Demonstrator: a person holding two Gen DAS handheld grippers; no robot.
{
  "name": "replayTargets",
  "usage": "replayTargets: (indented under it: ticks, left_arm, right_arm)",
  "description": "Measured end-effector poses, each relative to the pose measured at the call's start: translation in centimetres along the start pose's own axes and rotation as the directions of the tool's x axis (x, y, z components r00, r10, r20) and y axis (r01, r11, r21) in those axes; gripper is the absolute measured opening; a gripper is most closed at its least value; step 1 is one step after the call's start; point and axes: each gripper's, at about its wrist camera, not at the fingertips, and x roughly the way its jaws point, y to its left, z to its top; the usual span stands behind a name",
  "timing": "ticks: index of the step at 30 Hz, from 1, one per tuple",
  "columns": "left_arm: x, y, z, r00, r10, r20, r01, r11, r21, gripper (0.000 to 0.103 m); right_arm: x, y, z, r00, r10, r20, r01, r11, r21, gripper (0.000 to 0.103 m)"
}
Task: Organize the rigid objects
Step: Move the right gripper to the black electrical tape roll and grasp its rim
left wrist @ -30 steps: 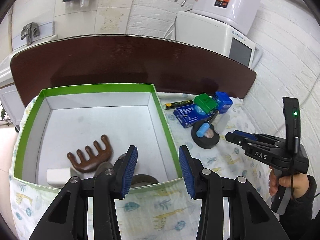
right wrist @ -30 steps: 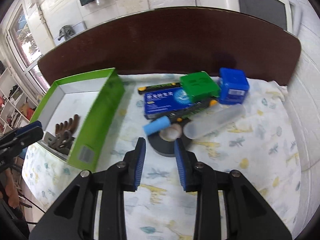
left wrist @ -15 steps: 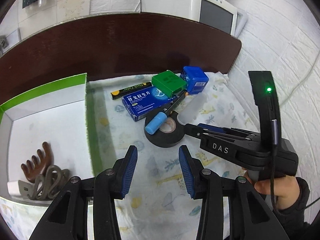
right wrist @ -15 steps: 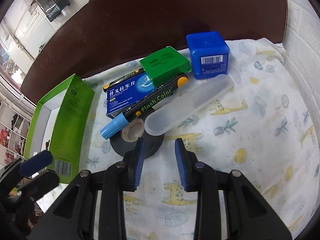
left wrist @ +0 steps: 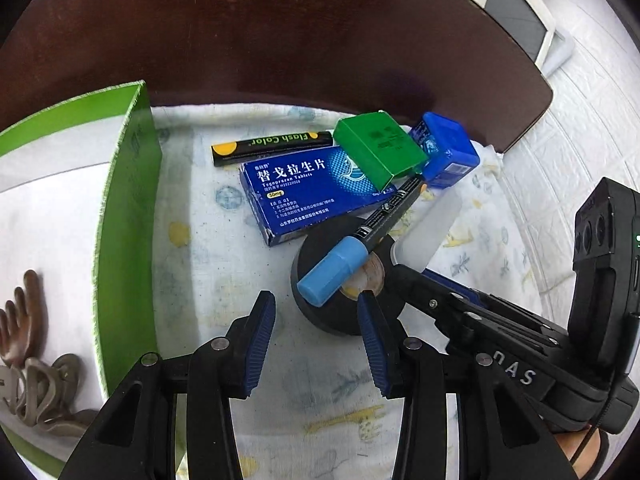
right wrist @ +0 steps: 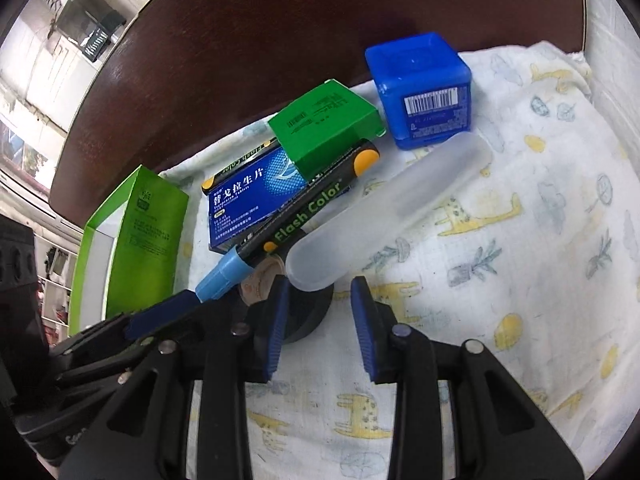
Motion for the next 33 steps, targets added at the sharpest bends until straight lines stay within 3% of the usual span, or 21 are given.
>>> replayTargets:
  ticks: [6,15,27,33]
  left_arm:
    - [1.3,0.4,0.1,0.998,-0.051,-0.029,0.051,0.999,-0.010,0.036]
    - [1.9,0.5,0.4,0.999,-0.036,-0.009,0.036,0.999,0.007,0.033]
    - [-0.6,-1.2,-1.3,1.000,-0.027,0.008,0.026,0.996,0.088,0.032]
    - [-1.2,-1.5,-4.0,0.999,-0.039,-0.005,0.040,0.995,0.094,0.032]
  right_arm:
    - [-0.1,-0.5,0.2,0.998,0.052,-0.023,-0.052,0.998,0.020,0.027]
    - [1.1,-1.2,1.3,0.986,0.136,-0.094,-0.132,0.990,0.050,0.028]
    - [-1.0,-0.3,-0.6,0.990,0.102,-0.100,-0.098,0.994,0.045,0.026]
    - [-1.7,0.3,-3.2,0.988,0.083,-0.127,-0.083,0.997,0.003,0.027]
